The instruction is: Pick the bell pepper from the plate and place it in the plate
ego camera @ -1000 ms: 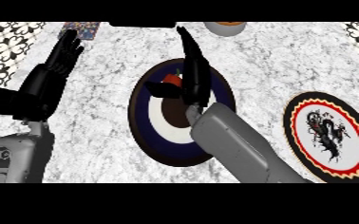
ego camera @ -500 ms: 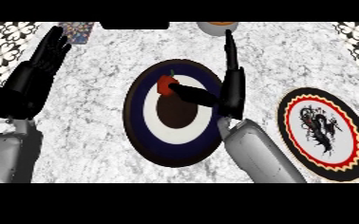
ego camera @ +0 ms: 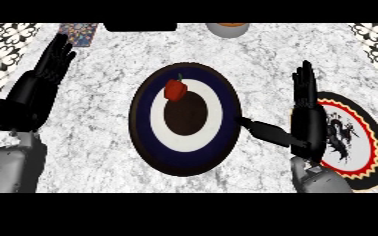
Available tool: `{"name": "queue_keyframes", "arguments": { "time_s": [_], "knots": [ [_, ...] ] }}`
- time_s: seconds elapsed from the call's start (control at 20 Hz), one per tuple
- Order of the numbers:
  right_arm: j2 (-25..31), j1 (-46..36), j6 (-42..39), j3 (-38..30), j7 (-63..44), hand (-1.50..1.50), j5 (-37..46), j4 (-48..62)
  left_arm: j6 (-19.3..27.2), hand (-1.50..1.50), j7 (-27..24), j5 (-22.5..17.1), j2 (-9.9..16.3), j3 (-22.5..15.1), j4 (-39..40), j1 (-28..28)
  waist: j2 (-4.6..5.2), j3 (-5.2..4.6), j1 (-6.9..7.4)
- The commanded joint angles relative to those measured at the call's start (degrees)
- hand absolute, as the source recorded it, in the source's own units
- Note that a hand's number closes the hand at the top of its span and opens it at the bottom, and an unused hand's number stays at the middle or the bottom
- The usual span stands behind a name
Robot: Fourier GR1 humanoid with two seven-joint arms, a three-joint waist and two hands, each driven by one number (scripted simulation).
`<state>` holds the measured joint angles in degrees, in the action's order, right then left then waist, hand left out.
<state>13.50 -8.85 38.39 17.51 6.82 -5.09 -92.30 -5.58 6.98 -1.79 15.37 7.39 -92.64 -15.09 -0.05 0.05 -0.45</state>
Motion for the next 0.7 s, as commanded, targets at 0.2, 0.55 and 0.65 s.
{"name": "queue_keyframes", "arguments": {
  "time_s": [0.2,0.55,0.65],
  "knots": [
    [7.3,12.7,-14.6,-10.6,11.5,-1.5,-8.5,-2.0,-0.4,0.0,2.8,-0.5,-0.7,-0.3,-4.6,1.7,-0.07,-0.01,0.28],
    [5.7,16.1,-21.9,-16.6,22.1,-1.5,-9.2,5.7,-1.2,0.0,1.0,0.5,-0.1,0.9,1.2,-3.2,0.05,-0.02,0.24],
    [4.4,18.9,-16.8,-15.1,16.5,-1.5,-5.5,-2.1,0.8,0.0,-0.5,2.8,-3.1,-1.3,-3.4,3.6,-0.02,-0.05,0.34]
  ]
}}
